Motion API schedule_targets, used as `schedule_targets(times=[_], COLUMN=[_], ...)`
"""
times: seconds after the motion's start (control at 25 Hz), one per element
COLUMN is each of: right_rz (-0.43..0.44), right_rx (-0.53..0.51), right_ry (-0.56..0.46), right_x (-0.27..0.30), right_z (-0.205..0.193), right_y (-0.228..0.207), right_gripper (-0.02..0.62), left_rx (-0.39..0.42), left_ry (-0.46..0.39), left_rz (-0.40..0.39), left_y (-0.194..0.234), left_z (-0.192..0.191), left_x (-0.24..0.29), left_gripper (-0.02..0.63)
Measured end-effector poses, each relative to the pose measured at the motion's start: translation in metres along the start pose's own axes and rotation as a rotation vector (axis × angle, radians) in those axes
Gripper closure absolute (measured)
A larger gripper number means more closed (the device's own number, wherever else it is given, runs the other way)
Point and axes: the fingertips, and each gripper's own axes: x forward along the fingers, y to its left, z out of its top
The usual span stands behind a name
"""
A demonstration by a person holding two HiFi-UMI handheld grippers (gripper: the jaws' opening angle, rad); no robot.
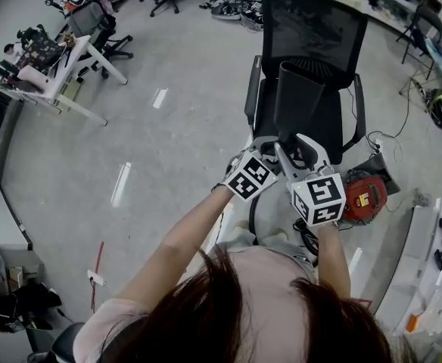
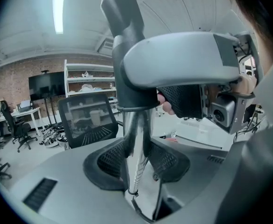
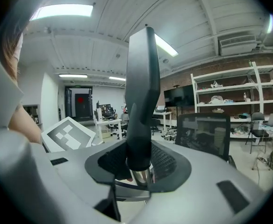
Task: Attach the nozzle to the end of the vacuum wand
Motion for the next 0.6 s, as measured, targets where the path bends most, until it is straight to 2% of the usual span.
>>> schedule_targets(times=[0.16,0.28,0.6], right_rz=[0.121,0.164,0.030], right_rx=[0.023,0.033,-0.040], right_ry=[0.042,0.060,-0.090], right_x=[0.0039,0.0083,0.0104], right_z=[0.0003,0.0014,0.0043], right_y=[0.0041,0.0057,0.0087], right_gripper=[0.430,0.430,0.426], left_rx=[0.004,0.001,-0.019], left_ry=[0.000,0.001,0.017], left_rz=[-0.008,-0.012,-0.013], left_y=[0.0010,0.0018,0.0101], left_z=[-0.0006,-0.0027,-0.0059], left_x=[-0.0017,-0.0027,-0.0058], left_gripper=[0.455,0.456,0.456])
